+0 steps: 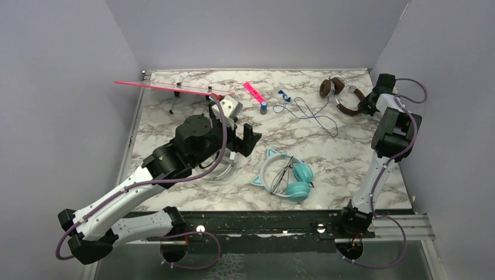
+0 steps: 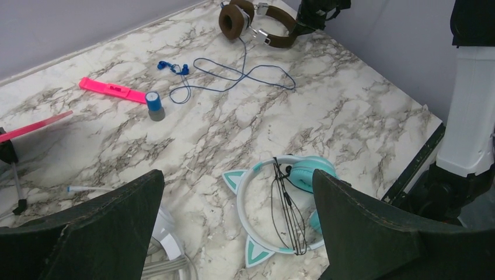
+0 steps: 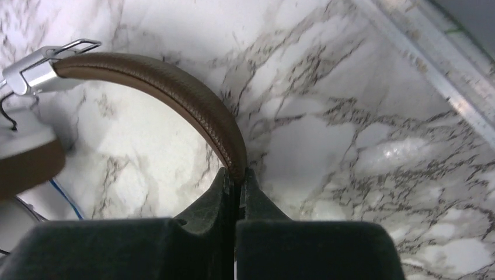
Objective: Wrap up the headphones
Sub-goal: Pick up the headphones from the center of the board.
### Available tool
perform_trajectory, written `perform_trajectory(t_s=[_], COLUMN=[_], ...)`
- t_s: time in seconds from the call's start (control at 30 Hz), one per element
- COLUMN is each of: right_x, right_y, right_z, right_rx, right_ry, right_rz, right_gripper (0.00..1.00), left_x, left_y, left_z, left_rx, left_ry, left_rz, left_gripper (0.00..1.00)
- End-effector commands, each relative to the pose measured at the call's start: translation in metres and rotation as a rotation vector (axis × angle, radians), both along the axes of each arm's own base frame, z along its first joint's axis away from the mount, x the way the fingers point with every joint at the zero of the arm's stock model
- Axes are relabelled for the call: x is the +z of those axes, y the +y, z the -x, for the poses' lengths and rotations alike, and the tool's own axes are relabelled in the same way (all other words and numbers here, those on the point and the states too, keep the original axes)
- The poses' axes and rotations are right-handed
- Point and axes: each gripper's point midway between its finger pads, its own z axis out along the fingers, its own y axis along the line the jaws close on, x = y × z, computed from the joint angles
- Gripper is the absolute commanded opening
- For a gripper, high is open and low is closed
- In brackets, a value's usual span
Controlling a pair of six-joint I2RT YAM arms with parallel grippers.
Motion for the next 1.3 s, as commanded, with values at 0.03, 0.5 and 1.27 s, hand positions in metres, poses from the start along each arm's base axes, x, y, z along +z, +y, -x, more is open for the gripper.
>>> perform_trajectory(t_s=[0.03, 0.5, 1.27], right_x=[0.052, 0.207, 0.337], right_y=[0.034, 0.133, 0.297], right_z=[0.006, 0.100, 0.235], right_rx=[0.101, 0.443, 1.001], right_ry=[-0.128, -0.548, -0.572], right_rz=[-0.127, -0.159, -0.669], right_gripper=[0.00, 0.01, 0.01], left_x=[0.021, 0.035, 0.060], left_y=[0.002, 0.009, -0.019], left_z=[0.001, 0.013, 0.007], left_rx=[0.012, -0.001, -0.309], left_ry=[-0.009, -0.004, -0.177], left_rz=[0.073, 0.181, 0.448], left_gripper=[0.96, 0.98, 0.97])
